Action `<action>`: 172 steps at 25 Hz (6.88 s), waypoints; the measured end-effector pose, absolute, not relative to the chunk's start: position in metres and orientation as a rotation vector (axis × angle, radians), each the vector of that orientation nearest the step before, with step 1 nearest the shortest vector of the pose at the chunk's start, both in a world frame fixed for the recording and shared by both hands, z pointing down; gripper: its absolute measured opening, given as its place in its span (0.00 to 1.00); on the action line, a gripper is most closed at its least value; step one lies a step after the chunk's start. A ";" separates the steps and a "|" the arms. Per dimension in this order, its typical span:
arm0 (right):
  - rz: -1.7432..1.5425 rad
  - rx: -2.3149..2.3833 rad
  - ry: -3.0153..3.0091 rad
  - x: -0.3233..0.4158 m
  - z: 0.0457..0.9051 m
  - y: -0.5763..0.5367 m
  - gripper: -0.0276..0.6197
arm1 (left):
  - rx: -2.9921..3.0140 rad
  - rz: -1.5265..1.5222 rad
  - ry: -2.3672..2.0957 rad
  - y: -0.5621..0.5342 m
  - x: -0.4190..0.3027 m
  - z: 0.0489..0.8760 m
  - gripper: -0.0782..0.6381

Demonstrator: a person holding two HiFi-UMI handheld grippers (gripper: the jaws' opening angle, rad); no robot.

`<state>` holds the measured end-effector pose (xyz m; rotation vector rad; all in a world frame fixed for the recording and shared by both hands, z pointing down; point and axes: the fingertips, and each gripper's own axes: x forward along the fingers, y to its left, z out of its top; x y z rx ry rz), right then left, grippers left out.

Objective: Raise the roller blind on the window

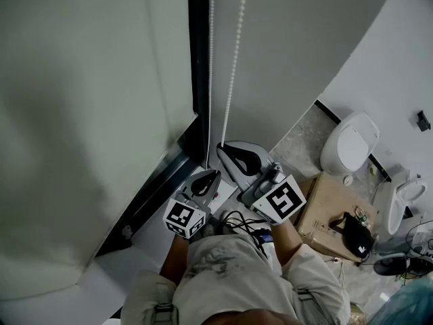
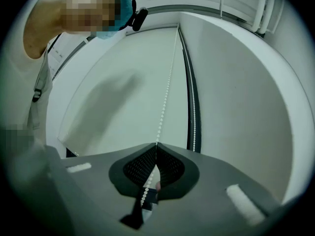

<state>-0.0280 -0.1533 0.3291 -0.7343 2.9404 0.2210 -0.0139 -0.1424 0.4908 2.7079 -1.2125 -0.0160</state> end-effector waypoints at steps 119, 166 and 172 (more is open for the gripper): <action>-0.184 -0.715 3.292 -0.021 0.554 -0.099 0.16 | 2.778 0.042 -1.242 -0.129 -0.019 0.443 0.12; 0.167 -0.582 2.908 -0.032 0.323 -0.141 0.06 | 2.721 0.151 -1.246 -0.128 -0.020 0.499 0.12; 0.131 -0.595 2.922 -0.035 0.340 -0.143 0.06 | 2.698 0.163 -1.233 -0.129 -0.024 0.517 0.12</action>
